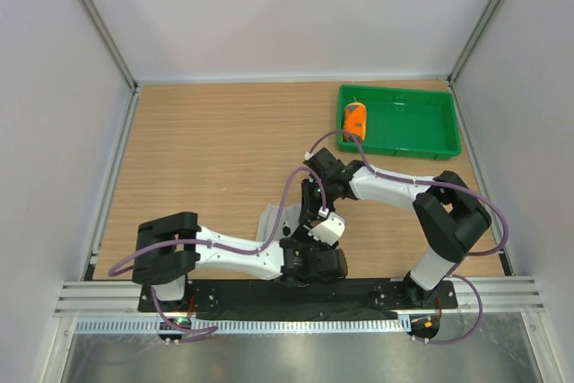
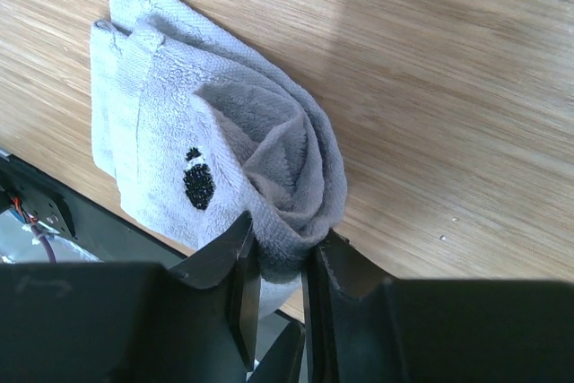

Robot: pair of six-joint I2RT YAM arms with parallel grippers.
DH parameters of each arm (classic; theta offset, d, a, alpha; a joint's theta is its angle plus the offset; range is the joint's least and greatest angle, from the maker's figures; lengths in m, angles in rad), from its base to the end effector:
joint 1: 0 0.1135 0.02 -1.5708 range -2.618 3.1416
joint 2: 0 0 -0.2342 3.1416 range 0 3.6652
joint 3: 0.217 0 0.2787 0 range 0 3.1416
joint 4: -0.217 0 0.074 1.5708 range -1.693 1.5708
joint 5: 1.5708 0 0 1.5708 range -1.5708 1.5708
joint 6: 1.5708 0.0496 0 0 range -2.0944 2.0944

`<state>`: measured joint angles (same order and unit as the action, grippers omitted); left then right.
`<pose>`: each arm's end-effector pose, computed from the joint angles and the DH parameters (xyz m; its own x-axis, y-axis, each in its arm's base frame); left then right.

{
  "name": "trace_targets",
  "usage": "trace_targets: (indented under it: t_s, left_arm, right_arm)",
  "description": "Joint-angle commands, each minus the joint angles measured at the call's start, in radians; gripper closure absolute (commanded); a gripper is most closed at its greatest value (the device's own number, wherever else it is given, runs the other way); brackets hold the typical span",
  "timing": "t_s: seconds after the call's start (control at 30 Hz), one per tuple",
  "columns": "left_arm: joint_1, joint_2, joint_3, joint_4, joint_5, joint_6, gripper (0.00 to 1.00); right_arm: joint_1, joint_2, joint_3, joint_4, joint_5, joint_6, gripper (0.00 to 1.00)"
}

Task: Roll the towels
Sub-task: Roll the towel

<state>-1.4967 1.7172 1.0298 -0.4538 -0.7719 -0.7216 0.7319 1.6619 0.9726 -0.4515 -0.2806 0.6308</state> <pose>0.0603 -0.3447 0.1193 -0.5084 0.4542 -0.7316 0.4759 0.8562 0.2009 0.2439 0.2376 0.1094 -0.9754 -0.1144 -0.1882 -0.1891 0.8732 0.4491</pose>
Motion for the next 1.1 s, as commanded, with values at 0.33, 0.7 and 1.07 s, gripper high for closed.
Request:
trace_targets:
  t_s: [0.33,0.7,1.07]
  left_arm:
    - [-0.017,0.091,0.059,-0.095,-0.125,-0.082,0.45]
    - [-0.036,0.14,-0.022,-0.095,-0.116,-0.183,0.64]
    - [-0.03,-0.028,-0.177,0.102,-0.021,-0.119,0.93]
  right_arm:
    - [0.009,-0.031,0.023,-0.015,-0.002,-0.008,0.73]
    - [0.009,-0.03,0.041,-0.035,-0.023,-0.014,0.7]
    - [-0.025,-0.019,0.029,-0.052,-0.009,-0.037,0.56]
